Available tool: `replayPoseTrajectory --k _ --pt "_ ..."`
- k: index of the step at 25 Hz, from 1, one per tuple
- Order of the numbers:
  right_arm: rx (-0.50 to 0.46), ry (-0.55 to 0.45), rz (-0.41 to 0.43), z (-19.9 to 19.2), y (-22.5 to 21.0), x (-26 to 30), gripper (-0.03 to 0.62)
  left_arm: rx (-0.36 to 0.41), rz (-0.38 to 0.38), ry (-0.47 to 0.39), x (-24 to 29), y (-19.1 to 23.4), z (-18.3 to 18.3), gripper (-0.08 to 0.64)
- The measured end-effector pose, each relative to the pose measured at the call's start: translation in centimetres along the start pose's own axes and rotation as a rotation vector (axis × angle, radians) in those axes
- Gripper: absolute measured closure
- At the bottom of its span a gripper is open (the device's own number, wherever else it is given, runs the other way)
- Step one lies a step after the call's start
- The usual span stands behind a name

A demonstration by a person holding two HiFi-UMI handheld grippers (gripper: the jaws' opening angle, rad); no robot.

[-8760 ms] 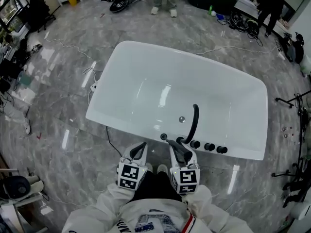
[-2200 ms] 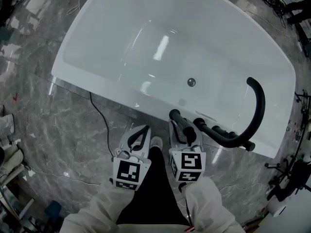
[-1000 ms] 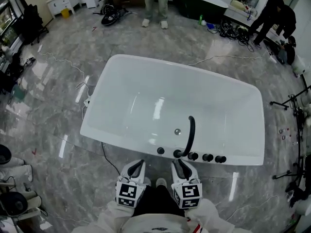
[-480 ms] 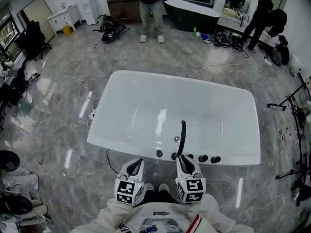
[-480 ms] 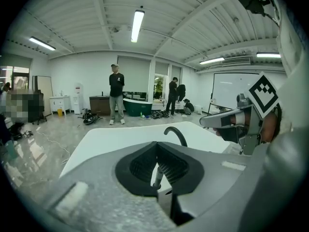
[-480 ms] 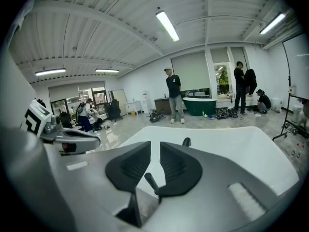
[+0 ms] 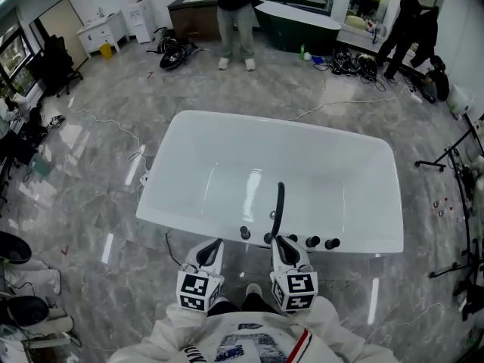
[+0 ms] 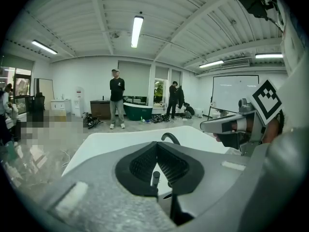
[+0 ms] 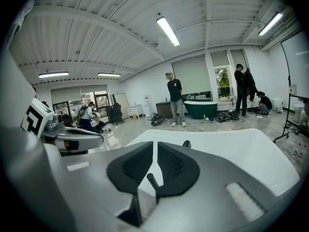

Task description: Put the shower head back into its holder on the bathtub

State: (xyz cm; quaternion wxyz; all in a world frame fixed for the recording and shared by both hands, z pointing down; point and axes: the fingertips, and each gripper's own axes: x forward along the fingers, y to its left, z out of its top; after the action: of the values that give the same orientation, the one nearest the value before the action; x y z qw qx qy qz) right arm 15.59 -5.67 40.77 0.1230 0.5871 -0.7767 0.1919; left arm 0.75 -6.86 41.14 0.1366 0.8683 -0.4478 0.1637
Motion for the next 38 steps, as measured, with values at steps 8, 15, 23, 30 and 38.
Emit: replayPoseTrajectory --k 8,15,23,30,38 --pt "0.002 -0.013 -0.046 -1.0 3.2 -3.2 0.586 0.007 -0.033 -0.023 -4.9 0.3 -1.1 0.560" --pt "-0.001 -0.039 -0.062 -3.3 11.3 -7.5 0.586 0.018 -0.071 -0.037 -12.6 1.1 -3.8 0.560" --pt "-0.001 -0.047 -0.071 -6.5 18.5 -12.3 0.586 0.041 -0.099 -0.040 -20.5 0.1 -6.7 0.560" --pt "-0.031 -0.065 -0.073 -7.1 19.9 -14.7 0.588 0.046 -0.113 -0.036 -22.6 -1.4 -7.9 0.560" --pt "-0.035 -0.044 -0.048 -7.0 18.0 -16.0 0.588 0.046 -0.102 -0.032 -21.7 -4.0 -6.7 0.560"
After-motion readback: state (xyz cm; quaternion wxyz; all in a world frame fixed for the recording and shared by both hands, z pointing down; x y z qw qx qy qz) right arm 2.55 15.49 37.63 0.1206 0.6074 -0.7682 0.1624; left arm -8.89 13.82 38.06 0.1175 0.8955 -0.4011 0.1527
